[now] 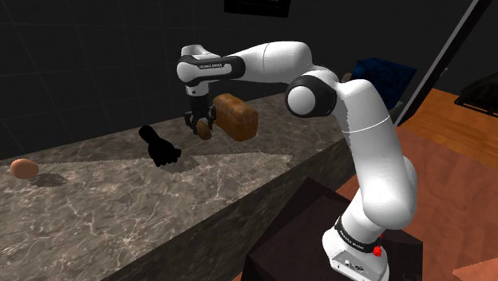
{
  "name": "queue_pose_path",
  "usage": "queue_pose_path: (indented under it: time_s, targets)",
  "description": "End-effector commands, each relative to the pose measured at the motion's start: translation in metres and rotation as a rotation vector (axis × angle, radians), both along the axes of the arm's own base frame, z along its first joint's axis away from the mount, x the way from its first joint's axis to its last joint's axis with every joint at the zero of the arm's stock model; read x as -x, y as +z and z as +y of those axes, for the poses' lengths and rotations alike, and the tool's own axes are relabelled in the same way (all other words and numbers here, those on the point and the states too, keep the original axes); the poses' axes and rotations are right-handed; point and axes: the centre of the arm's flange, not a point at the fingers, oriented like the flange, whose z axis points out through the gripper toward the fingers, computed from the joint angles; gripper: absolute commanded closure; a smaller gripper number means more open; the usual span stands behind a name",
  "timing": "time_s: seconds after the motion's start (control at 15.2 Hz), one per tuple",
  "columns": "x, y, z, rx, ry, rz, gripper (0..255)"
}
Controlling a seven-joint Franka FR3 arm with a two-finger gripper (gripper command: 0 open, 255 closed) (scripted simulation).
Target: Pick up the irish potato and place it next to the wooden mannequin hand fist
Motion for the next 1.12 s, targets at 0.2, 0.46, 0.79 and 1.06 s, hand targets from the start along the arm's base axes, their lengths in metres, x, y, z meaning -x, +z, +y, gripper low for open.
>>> queue_pose_path:
  time_s: [0.2,0.46,0.79,1.06]
  targets:
    - [0.0,-0.013,-0.001,0.0,0.0,0.0,255]
    - [0.0,-0.013,-0.001,0.0,0.0,0.0,255]
    - [0.0,-0.013,-0.001,0.0,0.0,0.0,0]
    - [-0.006,0.013,-0.002,0.0,0.0,0.0,0]
